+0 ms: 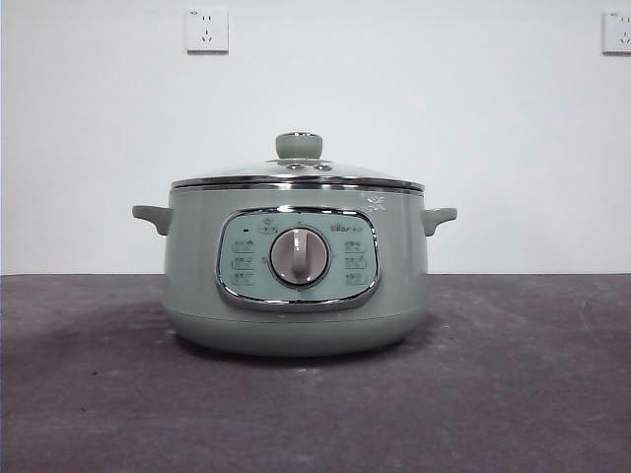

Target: Pick up the egg,open the lid,put the egg in the pot,close the lid

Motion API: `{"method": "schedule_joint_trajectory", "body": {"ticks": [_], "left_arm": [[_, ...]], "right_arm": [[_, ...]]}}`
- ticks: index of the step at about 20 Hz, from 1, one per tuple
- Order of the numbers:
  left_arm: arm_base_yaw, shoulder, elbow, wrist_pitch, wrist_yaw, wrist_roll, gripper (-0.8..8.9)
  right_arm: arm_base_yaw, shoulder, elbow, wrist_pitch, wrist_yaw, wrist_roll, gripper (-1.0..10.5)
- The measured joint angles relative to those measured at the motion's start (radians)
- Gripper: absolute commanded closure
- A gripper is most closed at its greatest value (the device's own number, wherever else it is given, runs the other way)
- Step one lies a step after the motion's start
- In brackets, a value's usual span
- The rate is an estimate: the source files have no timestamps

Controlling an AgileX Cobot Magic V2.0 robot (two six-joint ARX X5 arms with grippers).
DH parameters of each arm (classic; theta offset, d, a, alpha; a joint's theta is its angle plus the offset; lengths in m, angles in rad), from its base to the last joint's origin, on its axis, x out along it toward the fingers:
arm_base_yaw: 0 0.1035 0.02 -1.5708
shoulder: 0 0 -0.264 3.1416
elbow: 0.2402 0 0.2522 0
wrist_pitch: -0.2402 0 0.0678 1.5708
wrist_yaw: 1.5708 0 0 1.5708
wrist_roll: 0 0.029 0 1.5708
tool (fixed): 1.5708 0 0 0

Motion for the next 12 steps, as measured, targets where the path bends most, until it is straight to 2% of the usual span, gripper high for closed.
{"method": "schedule_joint_trajectory", "body": {"ticks": [3,7,12], "left_arm": [[0.142,-0.174,-0.144,0.276,0.035,0.019,8.17],[0.332,-0.451,-0.521,0.6,0.03,0.048,8.17],[0.432,-0.737,-1.01,0.829,-0.019,0.063,8.17]], "right_arm": [[0.0,0.0,0.0,0.0,0.0,0.0,9.5],[0.0,-0.001,0.0,0.0,0.0,0.0,9.5],[0.0,-0.002,0.0,0.0,0.0,0.0,9.5]]}}
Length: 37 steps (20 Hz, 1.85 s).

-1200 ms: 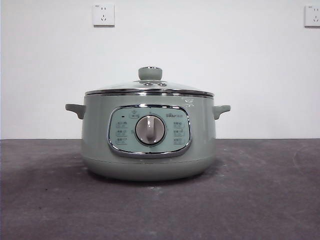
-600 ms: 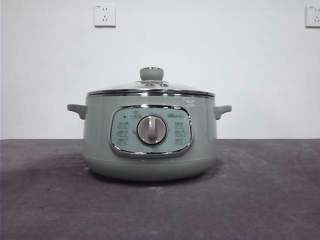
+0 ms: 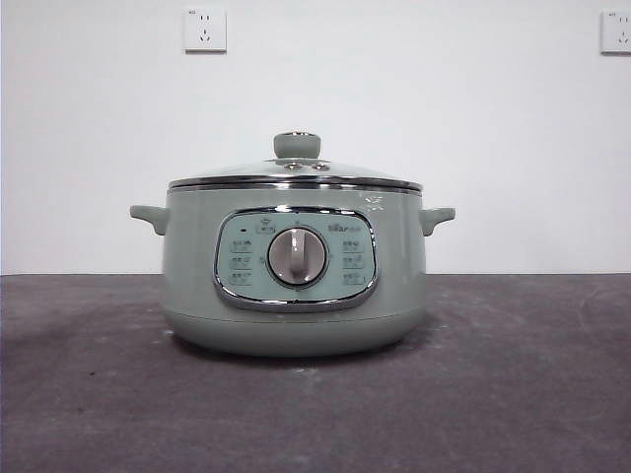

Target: Pick up the egg,open the lid,put the egg in the pot,close the lid

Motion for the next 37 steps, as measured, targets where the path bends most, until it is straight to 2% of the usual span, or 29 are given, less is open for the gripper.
{"method": "schedule_joint_trajectory", "body": {"ticks": [6,13,24,35,37], "left_arm": [[0.024,-0.248,-0.409,0.064,-0.031,0.0,8.17],[0.024,-0.382,-0.632,0.063,-0.097,0.0,8.17],[0.024,-0.392,-0.662,0.003,-0.097,-0.053,8.17],[0.024,-0.392,-0.662,0.003,-0.097,-0.053,8.17],[0.024,-0.392,-0.662,0.003,-0.097,-0.053,8.17]], "right_arm": [[0.0,0.0,0.0,0.0,0.0,0.0,9.5],[0.0,0.0,0.0,0.0,0.0,0.0,9.5],[0.0,0.0,0.0,0.0,0.0,0.0,9.5],[0.0,0.0,0.0,0.0,0.0,0.0,9.5],[-0.009,-0.004,0.0,0.0,0.003,-0.02,9.5]]}}
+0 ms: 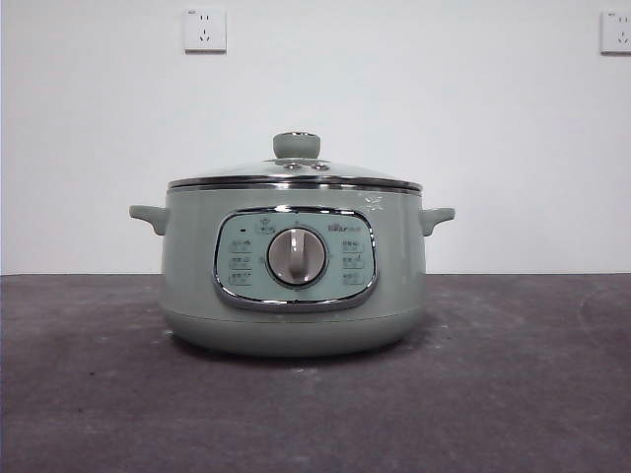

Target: Pick up the egg,open the lid,put the egg in the pot,close the lid

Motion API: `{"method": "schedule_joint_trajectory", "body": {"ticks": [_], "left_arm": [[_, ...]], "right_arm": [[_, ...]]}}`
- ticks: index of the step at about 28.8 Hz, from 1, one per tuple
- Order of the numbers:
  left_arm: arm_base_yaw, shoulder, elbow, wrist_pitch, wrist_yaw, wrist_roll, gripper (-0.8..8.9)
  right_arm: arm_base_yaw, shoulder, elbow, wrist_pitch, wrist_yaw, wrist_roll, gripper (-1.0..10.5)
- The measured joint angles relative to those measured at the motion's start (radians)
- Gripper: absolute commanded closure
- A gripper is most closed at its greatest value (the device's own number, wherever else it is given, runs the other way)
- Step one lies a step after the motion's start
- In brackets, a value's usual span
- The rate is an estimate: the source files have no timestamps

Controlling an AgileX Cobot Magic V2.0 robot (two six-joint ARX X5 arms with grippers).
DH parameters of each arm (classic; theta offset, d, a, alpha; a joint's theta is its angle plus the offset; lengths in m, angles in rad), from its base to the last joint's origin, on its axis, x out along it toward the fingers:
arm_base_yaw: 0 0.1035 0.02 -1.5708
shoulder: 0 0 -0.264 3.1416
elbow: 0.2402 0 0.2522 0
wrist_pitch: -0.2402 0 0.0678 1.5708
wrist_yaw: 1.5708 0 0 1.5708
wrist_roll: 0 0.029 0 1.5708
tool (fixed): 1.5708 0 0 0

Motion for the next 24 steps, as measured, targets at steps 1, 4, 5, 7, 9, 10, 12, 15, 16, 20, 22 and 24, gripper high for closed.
{"method": "schedule_joint_trajectory", "body": {"ticks": [1,4,5,7,9,10,12,15,16,20,22,24], "left_arm": [[0.0,0.0,0.0,0.0,0.0,0.0,8.17],[0.0,0.0,0.0,0.0,0.0,0.0,8.17],[0.0,0.0,0.0,0.0,0.0,0.0,8.17],[0.0,0.0,0.0,0.0,0.0,0.0,8.17],[0.0,0.0,0.0,0.0,0.0,0.0,8.17],[0.0,0.0,0.0,0.0,0.0,0.0,8.17],[0.0,0.0,0.0,0.0,0.0,0.0,8.17],[0.0,0.0,0.0,0.0,0.0,0.0,8.17],[0.0,0.0,0.0,0.0,0.0,0.0,8.17],[0.0,0.0,0.0,0.0,0.0,0.0,8.17],[0.0,0.0,0.0,0.0,0.0,0.0,8.17],[0.0,0.0,0.0,0.0,0.0,0.0,8.17]], "right_arm": [[-0.015,-0.01,0.0,0.01,0.0,-0.018,9.5],[-0.111,-0.096,-0.035,0.209,-0.024,-0.042,9.5],[-0.157,-0.143,-0.078,0.293,-0.065,-0.044,9.5],[-0.239,-0.232,-0.197,0.433,-0.142,-0.048,9.5],[-0.309,-0.332,-0.363,0.579,-0.156,-0.057,9.5],[-0.333,-0.378,-0.451,0.654,-0.156,-0.059,9.5],[-0.36,-0.457,-0.597,0.776,-0.156,-0.06,9.5],[-0.392,-0.568,-0.806,0.938,-0.156,-0.06,9.5],[-0.401,-0.6,-0.864,0.973,-0.156,-0.06,9.5],[-0.443,-0.739,-1.089,1.078,-0.157,-0.059,9.5],[-0.459,-0.791,-1.171,1.11,-0.156,-0.058,9.5],[-0.473,-0.846,-1.255,1.138,-0.155,-0.059,9.5]]}}
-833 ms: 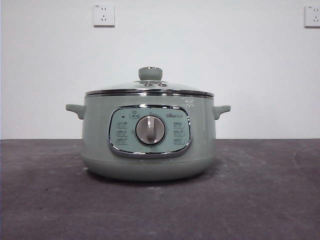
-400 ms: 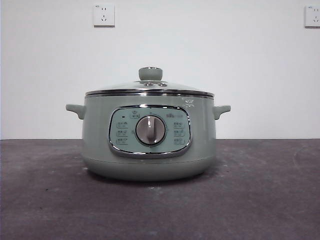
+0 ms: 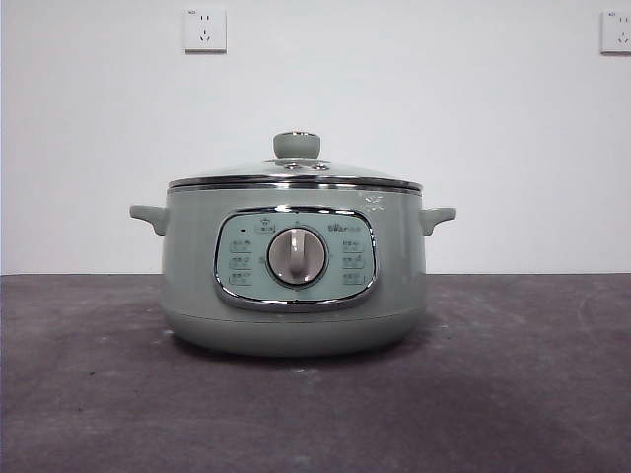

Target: Pick up the egg,open the lid,put the egg in the pot,close the lid

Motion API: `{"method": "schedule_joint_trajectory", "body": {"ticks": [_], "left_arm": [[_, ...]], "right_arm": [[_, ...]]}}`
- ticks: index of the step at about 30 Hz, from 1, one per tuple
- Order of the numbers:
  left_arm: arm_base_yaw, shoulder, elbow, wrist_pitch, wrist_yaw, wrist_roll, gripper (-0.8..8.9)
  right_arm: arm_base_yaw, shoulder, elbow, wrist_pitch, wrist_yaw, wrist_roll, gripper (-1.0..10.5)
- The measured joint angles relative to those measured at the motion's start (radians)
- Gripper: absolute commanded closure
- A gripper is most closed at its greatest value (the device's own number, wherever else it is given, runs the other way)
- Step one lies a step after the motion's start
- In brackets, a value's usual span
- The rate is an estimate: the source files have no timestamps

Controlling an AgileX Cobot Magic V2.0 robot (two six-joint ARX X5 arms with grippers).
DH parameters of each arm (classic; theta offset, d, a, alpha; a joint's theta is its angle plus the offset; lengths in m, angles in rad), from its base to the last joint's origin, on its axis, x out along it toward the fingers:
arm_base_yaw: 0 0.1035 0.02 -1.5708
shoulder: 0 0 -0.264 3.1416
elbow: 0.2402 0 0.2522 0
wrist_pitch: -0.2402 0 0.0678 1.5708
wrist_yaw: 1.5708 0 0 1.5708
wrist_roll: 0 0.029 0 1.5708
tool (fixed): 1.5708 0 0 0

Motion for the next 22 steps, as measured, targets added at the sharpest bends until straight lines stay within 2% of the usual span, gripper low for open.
{"method": "schedule_joint_trajectory", "body": {"ticks": [4,11,22], "left_arm": [[0.0,0.0,0.0,0.0,0.0,0.0,8.17],[0.0,0.0,0.0,0.0,0.0,0.0,8.17],[0.0,0.0,0.0,0.0,0.0,0.0,8.17]], "right_arm": [[-0.01,-0.09,-0.132,0.047,0.042,0.005,9.5],[-0.01,-0.196,-0.319,0.097,0.149,0.06,9.5],[-0.01,-0.231,-0.388,0.059,0.153,0.105,9.5]]}}
